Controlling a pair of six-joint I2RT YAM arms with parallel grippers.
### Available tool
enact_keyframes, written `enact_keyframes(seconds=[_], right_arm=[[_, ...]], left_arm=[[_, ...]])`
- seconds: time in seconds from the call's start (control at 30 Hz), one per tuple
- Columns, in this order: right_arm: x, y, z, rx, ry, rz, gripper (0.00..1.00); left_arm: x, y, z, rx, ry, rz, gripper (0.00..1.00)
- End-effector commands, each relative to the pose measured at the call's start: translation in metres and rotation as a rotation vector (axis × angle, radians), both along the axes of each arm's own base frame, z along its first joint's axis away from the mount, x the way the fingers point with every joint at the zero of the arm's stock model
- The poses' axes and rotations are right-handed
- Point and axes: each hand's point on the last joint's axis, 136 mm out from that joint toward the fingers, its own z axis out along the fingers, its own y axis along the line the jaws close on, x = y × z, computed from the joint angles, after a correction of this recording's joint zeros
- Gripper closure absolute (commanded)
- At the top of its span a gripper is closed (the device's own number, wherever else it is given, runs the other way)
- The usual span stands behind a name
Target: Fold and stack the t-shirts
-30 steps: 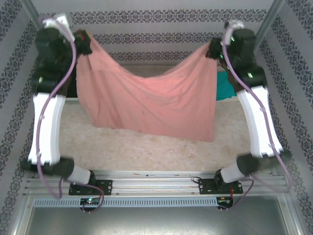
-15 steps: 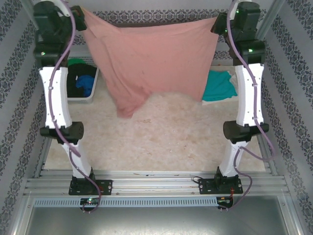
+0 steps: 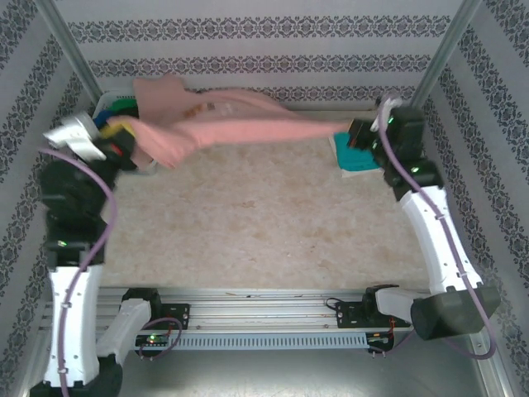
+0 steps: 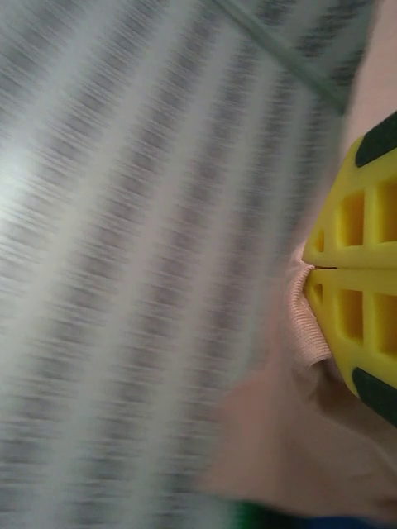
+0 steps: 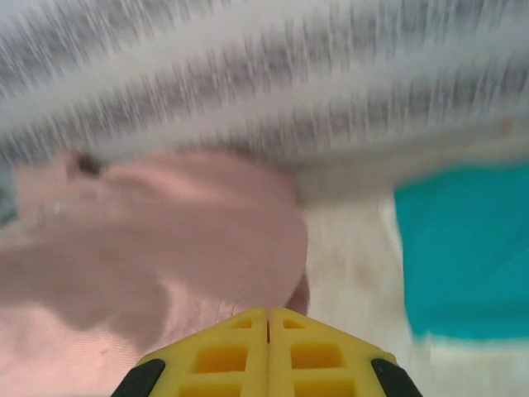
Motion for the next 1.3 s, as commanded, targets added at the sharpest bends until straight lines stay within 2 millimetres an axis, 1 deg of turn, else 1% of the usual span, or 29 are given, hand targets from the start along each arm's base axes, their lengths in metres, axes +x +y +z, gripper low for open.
enact_keyframes(seconds=[0.0, 0.07, 0.1, 0.13, 0.2, 0.23, 0.27, 0.3, 0.33, 0.4, 0.43, 0.47, 0.53, 0.6, 0.67, 0.73, 0.77, 0.83, 0.87, 0.9, 0.93, 0.97, 1.03, 1.07, 1.1, 1.13, 1.17, 1.23, 1.27], right_arm=[[-0.039, 0.025, -0.08, 0.037, 0.184, 0.089, 1.0], [-0.068, 0.019, -0.125, 0.021, 0.298, 0.048, 1.0], [-0.081, 0.014, -0.142, 0.02, 0.348, 0.02, 1.0], [-0.091, 0.008, -0.152, 0.008, 0.385, -0.005, 1.0], [-0.108, -0.011, -0.161, -0.039, 0.414, -0.082, 1.0], [-0.114, -0.018, -0.162, -0.055, 0.421, -0.112, 1.0], [-0.119, -0.025, -0.163, -0.07, 0.433, -0.136, 0.97], [-0.124, -0.028, -0.165, -0.087, 0.451, -0.147, 0.9], [-0.126, -0.03, -0.166, -0.095, 0.464, -0.146, 0.86], [-0.132, -0.032, -0.166, -0.113, 0.496, -0.146, 0.8], [-0.134, -0.032, -0.164, -0.118, 0.499, -0.144, 0.79], [-0.134, -0.032, -0.16, -0.121, 0.494, -0.14, 0.76], [-0.137, -0.029, -0.145, -0.13, 0.468, -0.107, 0.74], [-0.139, -0.031, -0.129, -0.138, 0.427, -0.115, 0.65], [-0.137, -0.025, -0.115, -0.116, 0.369, -0.097, 0.63], [-0.124, -0.011, -0.108, -0.075, 0.312, -0.059, 0.61], [-0.114, 0.002, -0.106, -0.059, 0.291, -0.021, 0.57], [-0.094, 0.023, -0.109, -0.085, 0.296, 0.023, 0.56], [-0.08, 0.035, -0.114, -0.124, 0.304, 0.045, 0.55], [-0.063, 0.044, -0.118, -0.155, 0.31, 0.048, 0.54], [-0.049, 0.051, -0.124, -0.169, 0.329, 0.053, 0.54], [-0.029, 0.057, -0.132, -0.172, 0.338, 0.054, 0.55], [0.01, 0.061, -0.154, -0.203, 0.389, 0.025, 0.56], [0.026, 0.064, -0.163, -0.214, 0.413, 0.022, 0.57], [0.043, 0.066, -0.17, -0.237, 0.444, 0.019, 0.57], [0.06, 0.065, -0.179, -0.283, 0.462, 0.004, 0.57], [0.074, 0.064, -0.192, -0.316, 0.495, -0.009, 0.57], [0.092, 0.061, -0.21, -0.361, 0.607, -0.031, 0.59], [0.101, 0.059, -0.217, -0.377, 0.616, -0.046, 0.6]], left_arm=[[-0.011, -0.021, -0.14, -0.216, 0.341, -0.077, 1.0], [-0.035, -0.03, -0.2, -0.273, 0.509, -0.089, 1.0], [-0.047, -0.032, -0.219, -0.294, 0.567, -0.087, 1.0], [-0.056, -0.033, -0.232, -0.304, 0.605, -0.084, 1.0], [-0.073, -0.031, -0.25, -0.299, 0.672, -0.06, 1.0], [-0.078, -0.031, -0.256, -0.293, 0.699, -0.056, 1.0], [-0.079, -0.034, -0.259, -0.311, 0.713, -0.067, 1.0], [-0.078, -0.043, -0.26, -0.329, 0.72, -0.113, 0.95], [-0.079, -0.045, -0.264, -0.338, 0.746, -0.118, 0.9], [-0.079, -0.047, -0.269, -0.337, 0.787, -0.125, 0.91], [-0.078, -0.048, -0.268, -0.337, 0.79, -0.136, 0.87], [-0.079, -0.047, -0.268, -0.332, 0.795, -0.131, 0.79], [-0.079, -0.046, -0.263, -0.32, 0.785, -0.124, 0.7], [-0.081, -0.041, -0.257, -0.302, 0.782, -0.102, 0.55], [-0.081, -0.033, -0.25, -0.264, 0.772, -0.062, 0.54], [-0.072, -0.024, -0.242, -0.23, 0.731, -0.019, 0.52], [-0.061, -0.023, -0.239, -0.226, 0.705, -0.017, 0.52], [-0.036, -0.03, -0.241, -0.243, 0.697, -0.056, 0.52], [-0.021, -0.037, -0.244, -0.253, 0.707, -0.088, 0.52], [-0.007, -0.044, -0.253, -0.243, 0.732, -0.116, 0.52], [0.006, -0.046, -0.257, -0.225, 0.748, -0.116, 0.52], [0.021, -0.048, -0.264, -0.188, 0.77, -0.114, 0.52], [0.048, -0.051, -0.281, -0.118, 0.812, -0.116, 0.51], [0.059, -0.051, -0.288, -0.097, 0.835, -0.112, 0.5], [0.068, -0.049, -0.301, -0.068, 0.874, -0.101, 0.5], [0.073, -0.042, -0.314, -0.036, 0.92, -0.067, 0.5], [0.074, -0.033, -0.325, -0.005, 0.966, -0.02, 0.5], [0.065, -0.011, -0.351, 0.06, 1.064, 0.101, 0.51], [0.06, -0.003, -0.358, 0.076, 1.087, 0.141, 0.51]])
